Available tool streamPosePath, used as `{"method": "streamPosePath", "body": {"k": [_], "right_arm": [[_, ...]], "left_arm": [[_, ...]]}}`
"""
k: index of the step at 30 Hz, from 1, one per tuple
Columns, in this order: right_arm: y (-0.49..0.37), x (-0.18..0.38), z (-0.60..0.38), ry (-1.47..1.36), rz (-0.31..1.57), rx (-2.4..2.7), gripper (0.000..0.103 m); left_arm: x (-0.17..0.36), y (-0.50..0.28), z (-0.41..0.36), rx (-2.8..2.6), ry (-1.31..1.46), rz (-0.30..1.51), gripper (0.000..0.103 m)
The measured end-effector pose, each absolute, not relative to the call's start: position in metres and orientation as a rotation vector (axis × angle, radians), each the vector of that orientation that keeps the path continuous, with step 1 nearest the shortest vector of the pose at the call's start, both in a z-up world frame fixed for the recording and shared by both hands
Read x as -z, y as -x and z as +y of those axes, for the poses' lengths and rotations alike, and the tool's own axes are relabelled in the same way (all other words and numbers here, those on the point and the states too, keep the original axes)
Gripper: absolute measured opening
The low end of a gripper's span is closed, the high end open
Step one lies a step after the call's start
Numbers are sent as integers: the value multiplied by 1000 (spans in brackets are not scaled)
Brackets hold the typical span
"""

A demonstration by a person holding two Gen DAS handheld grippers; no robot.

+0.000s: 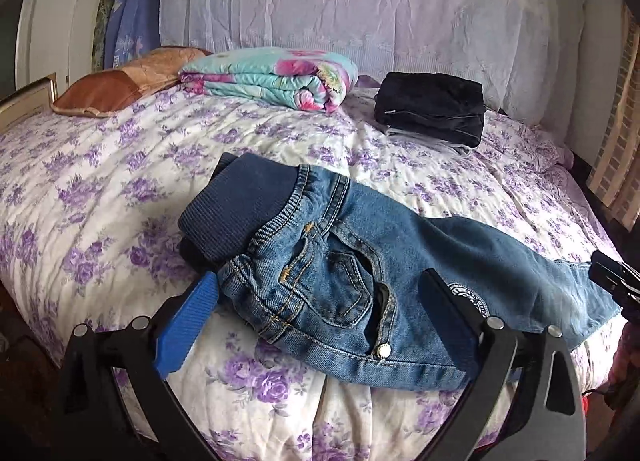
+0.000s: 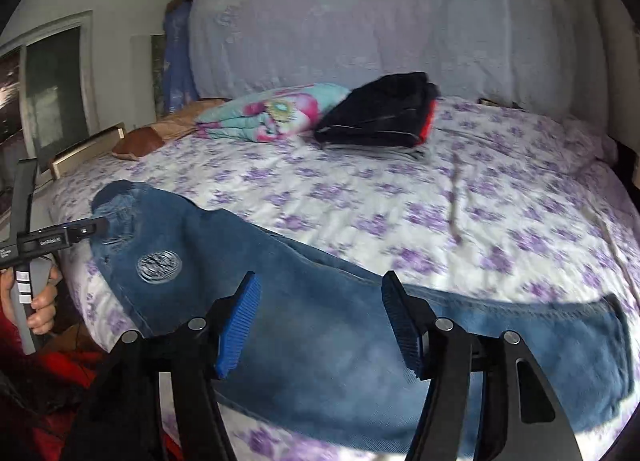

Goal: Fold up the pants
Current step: 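Grasp the jeans near the back pocket with left tool while right tool grasps the leg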

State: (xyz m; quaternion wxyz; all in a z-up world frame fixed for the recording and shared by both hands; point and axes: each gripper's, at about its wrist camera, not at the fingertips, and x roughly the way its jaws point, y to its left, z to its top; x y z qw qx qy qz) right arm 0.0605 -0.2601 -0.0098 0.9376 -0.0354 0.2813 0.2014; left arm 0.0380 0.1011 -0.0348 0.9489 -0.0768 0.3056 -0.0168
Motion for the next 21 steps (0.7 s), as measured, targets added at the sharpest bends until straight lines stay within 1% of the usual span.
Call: {"method": "streamPosePath", "body": {"k": [2, 3, 5, 6, 7, 8, 9, 11, 12, 13, 14, 16, 17, 19, 20, 21], "right_arm": [[-75, 17, -232, 72, 627, -521, 35], [-82, 24, -218, 83, 666, -548, 30], [-104, 44, -201, 131, 747, -529, 28], [-115, 56, -200, 141, 774, -503, 28], [-129, 67, -205, 91, 840, -515, 27], [-138, 66, -216, -10, 863, -526, 23], [-142, 63, -224, -43, 864, -472, 0], [-139, 60, -236, -97, 840, -482, 0], [-132, 58, -239, -110, 825, -468, 1], [-125, 54, -239, -103, 802, -454, 5], [-115, 48, -236, -80, 769, -450, 6], [-103, 34, -229, -40, 706, -476, 7], [-98, 28, -223, -27, 679, -497, 12], [-94, 20, -211, -18, 646, -537, 52], [-95, 17, -205, -7, 631, -549, 56], [-97, 16, -198, 14, 624, -557, 56]], "left_arm": [[41, -45, 97, 7, 138, 645, 97], [48, -50, 96, -14, 122, 670, 97], [70, -67, 99, -73, 72, 743, 99], [81, -74, 105, -52, 90, 756, 99], [86, -74, 111, -22, 120, 721, 99], [85, -74, 113, -14, 119, 715, 99], [82, -75, 113, -19, 123, 728, 99], [74, -70, 115, -18, 144, 732, 99], [67, -64, 118, 6, 157, 719, 98], [62, -57, 121, 27, 168, 699, 98], [55, -47, 126, 30, 170, 672, 98], [45, -31, 138, -11, 167, 624, 98], [42, -25, 145, -21, 180, 612, 98], [34, -18, 157, -24, 237, 601, 98], [30, -18, 160, -12, 264, 599, 98], [26, -22, 160, 12, 280, 596, 98]]}}
